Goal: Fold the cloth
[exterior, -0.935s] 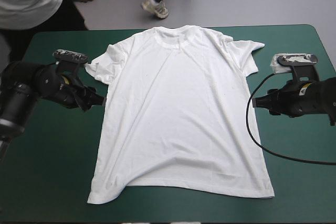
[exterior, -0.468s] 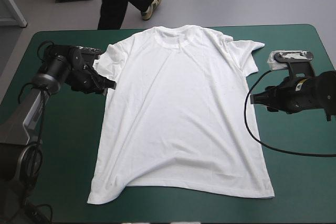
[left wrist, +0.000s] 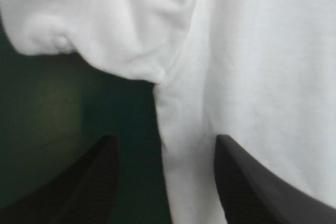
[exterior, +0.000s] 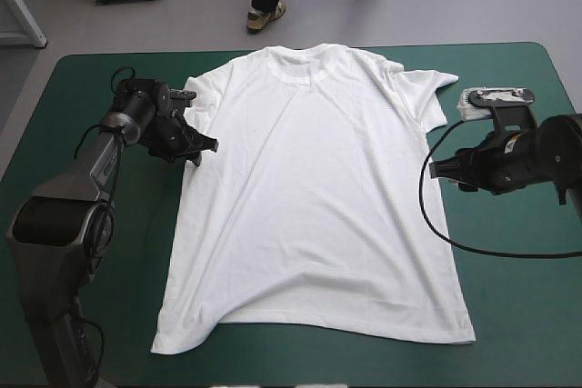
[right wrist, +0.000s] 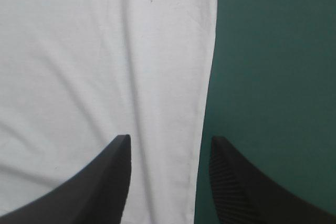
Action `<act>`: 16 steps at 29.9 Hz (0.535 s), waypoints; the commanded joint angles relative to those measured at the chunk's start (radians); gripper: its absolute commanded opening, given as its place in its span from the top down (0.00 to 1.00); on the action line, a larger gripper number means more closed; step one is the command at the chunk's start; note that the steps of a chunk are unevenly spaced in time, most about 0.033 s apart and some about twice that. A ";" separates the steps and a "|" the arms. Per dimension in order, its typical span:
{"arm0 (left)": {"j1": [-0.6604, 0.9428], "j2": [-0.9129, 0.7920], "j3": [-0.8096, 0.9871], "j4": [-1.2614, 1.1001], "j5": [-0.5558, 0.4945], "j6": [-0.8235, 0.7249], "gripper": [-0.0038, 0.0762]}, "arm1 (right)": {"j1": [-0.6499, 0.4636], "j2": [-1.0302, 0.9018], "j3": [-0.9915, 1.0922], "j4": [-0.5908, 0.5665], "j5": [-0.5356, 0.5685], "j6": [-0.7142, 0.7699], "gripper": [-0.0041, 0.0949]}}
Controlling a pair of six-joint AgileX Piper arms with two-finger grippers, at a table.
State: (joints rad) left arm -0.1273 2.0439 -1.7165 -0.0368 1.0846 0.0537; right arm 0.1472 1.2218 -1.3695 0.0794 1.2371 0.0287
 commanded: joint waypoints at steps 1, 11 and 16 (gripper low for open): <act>0.000 -0.020 -0.034 -0.032 -0.012 -0.014 0.45 | -0.006 -0.017 -0.032 -0.015 -0.037 -0.008 0.52; -0.002 0.004 -0.034 -0.081 -0.010 -0.013 0.96 | -0.006 -0.017 -0.032 -0.044 -0.037 -0.004 0.56; -0.002 0.004 -0.034 -0.081 -0.010 -0.011 0.96 | -0.006 -0.009 -0.032 -0.044 -0.070 0.000 0.56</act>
State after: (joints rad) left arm -0.1262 2.0819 -1.7329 -0.0921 1.0815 0.0460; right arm 0.1472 1.2229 -1.3695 0.0437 1.2306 0.0287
